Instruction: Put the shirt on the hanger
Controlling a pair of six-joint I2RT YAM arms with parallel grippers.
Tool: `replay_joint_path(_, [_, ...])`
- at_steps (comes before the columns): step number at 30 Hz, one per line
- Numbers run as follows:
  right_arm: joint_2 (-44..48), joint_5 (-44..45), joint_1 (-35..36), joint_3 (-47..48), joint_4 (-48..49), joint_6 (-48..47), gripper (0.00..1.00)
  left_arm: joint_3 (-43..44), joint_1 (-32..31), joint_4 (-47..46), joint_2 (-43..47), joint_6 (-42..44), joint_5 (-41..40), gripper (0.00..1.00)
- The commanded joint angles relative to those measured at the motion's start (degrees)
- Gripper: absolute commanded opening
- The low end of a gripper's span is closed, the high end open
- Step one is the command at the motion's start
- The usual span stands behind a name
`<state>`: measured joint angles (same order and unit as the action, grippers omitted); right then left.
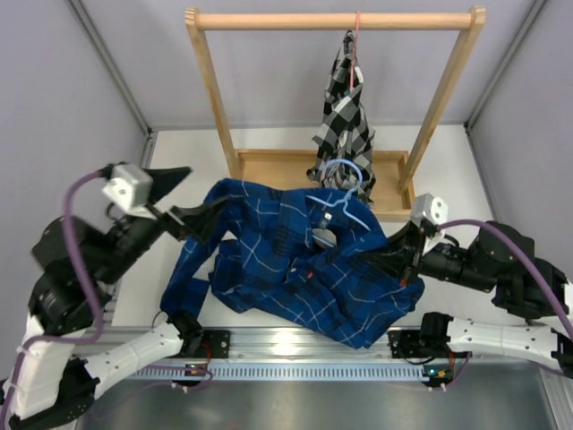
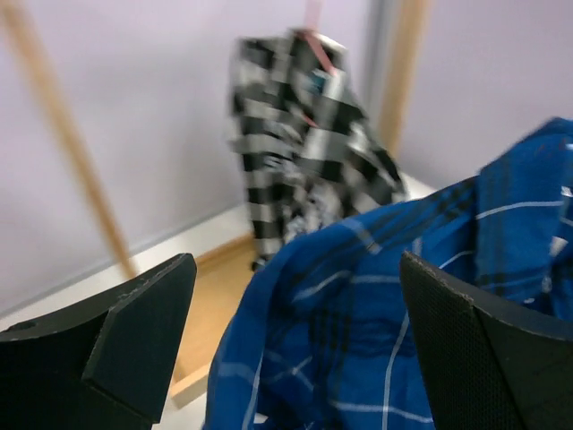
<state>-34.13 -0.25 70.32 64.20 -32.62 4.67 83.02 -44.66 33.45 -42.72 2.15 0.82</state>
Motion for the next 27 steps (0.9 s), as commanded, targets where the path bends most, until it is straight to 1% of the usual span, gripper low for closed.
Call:
replay_joint_path(1, [-6.2,3.3,0.4,9.5,5.8,2.6,0.0,-3.0,0.3,-2.2,4.1,-6.2,-22.7,0.98])
replay_joint_path(2, [-7.5,5.3,0.4,11.0,6.3,3.4,0.0,-6.2,0.3,-1.3,4.7,-6.0,-22.6,0.98])
replay_joint_path(3, [-9.1,6.6,0.4,14.8,6.7,4.9,0.0,-8.4,0.3,-0.7,5.9,-4.2,-21.7,0.98])
replay_joint_path(4, [-12.3,7.7,0.4,17.2,6.7,5.7,0.0,-10.8,0.3,-0.2,6.6,-3.0,-19.7,0.98])
replay_joint_path(5, [-14.0,11.1,0.4,22.1,6.3,7.3,0.0,-15.1,0.3,-0.1,8.6,-1.7,-18.7,0.98])
replay_joint_path(7, [-18.6,14.2,0.4,26.3,5.3,7.9,0.0,-18.8,0.3,-0.5,11.3,-1.0,-16.3,0.98])
replay_joint_path(9, [-20.4,18.2,0.4,30.3,6.7,7.5,0.0,-23.8,0.3,-2.2,16.8,-0.9,-14.6,0.98])
replay_joint_path(10, [-21.9,19.5,0.4,31.5,8.3,7.1,0.0,-25.5,0.3,-3.6,18.6,-1.0,-15.0,0.98])
replay_joint_path(11, [-22.8,21.8,0.5,34.9,8.5,5.8,0.0,-27.3,0.3,-7.5,22.1,-1.4,-17.2,0.98])
replay_joint_path(12, [-25.3,22.6,0.3,36.9,8.0,5.0,0.0,-30.9,0.3,-9.5,23.7,-1.4,-18.5,0.98])
replay_joint_path(13, [-26.5,24.7,0.4,41.2,5.6,4.3,0.0,-32.6,0.4,-12.4,26.1,-0.8,-20.7,0.98])
replay_joint_path(14, [-28.8,28.0,0.4,44.1,3.8,3.8,0.0,-34.7,0.4,-12.9,27.1,-0.5,-22.5,0.98])
replay_joint_path(16, [-29.7,29.7,0.4,44.4,3.7,3.6,0.0,-34.8,0.4,-12.9,27.0,-0.5,-23.5,0.98])
replay_joint_path(17, [-30.0,33.1,0.4,44.7,3.7,3.2,0.0,-34.5,0.4,-12.8,26.7,-0.4,-23.7,0.98])
replay_joint_path(20, [-30.5,35.9,0.4,42.4,2.9,3.9,0.0,-33.5,0.8,-12.5,25.7,-0.5,-23.3,0.98])
replay_joint_path(22, [-28.3,35.2,0.4,34.4,6.3,5.7,0.0,-33.7,1.7,-12.1,25.8,-0.5,-23.1,0.98])
replay_joint_path(23, [-27.1,34.5,0.4,26.3,8.8,7.9,0.0,-34.2,1.9,-12.1,26.0,-0.5,-23.0,0.98])
replay_joint_path(24, [-25.5,34.9,0.4,22.4,11.6,9.1,0.0,-34.3,2.7,-12.1,26.0,-0.6,-22.7,0.98])
replay_joint_path(25, [-25.2,35.6,0.4,19.1,16.7,10.0,0.0,-34.4,3.2,-12.1,26.1,-0.8,-21.9,0.98])
replay_joint_path(26, [-25.1,37.0,0.4,13.9,19.2,11.9,0.0,-34.5,3.6,-12.0,26.1,-1.2,-21.3,0.98])
replay_joint_path(27, [-26.3,37.3,0.4,12.0,23.5,13.0,0.0,-34.6,4.8,-12.1,26.1,-1.4,-20.6,0.98])
